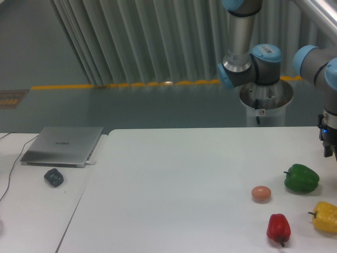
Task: Place the green peppers in a basket
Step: 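Open the gripper above the green bell pepper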
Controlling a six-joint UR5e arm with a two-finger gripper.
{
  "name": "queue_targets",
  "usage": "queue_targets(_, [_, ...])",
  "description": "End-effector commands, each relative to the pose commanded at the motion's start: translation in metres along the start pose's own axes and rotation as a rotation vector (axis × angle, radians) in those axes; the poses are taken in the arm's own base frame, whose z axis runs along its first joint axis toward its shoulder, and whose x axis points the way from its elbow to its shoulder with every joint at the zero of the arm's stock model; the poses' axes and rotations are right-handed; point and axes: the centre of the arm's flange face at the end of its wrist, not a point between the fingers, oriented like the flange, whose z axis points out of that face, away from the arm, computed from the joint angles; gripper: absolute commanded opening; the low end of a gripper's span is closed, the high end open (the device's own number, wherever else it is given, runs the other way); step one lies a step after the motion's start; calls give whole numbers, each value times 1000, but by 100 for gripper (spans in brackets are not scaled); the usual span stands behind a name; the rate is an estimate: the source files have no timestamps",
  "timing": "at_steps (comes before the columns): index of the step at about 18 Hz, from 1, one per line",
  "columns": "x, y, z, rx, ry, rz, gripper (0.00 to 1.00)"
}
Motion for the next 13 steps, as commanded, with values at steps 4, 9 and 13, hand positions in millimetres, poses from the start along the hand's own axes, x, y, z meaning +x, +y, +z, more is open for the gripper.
queue_targets(4, [0, -1, 1, 11, 2, -3, 100])
queue_targets(9, [7, -5, 12, 134, -18, -69, 100])
queue_targets(13, [14, -3, 16, 144, -49, -136, 100])
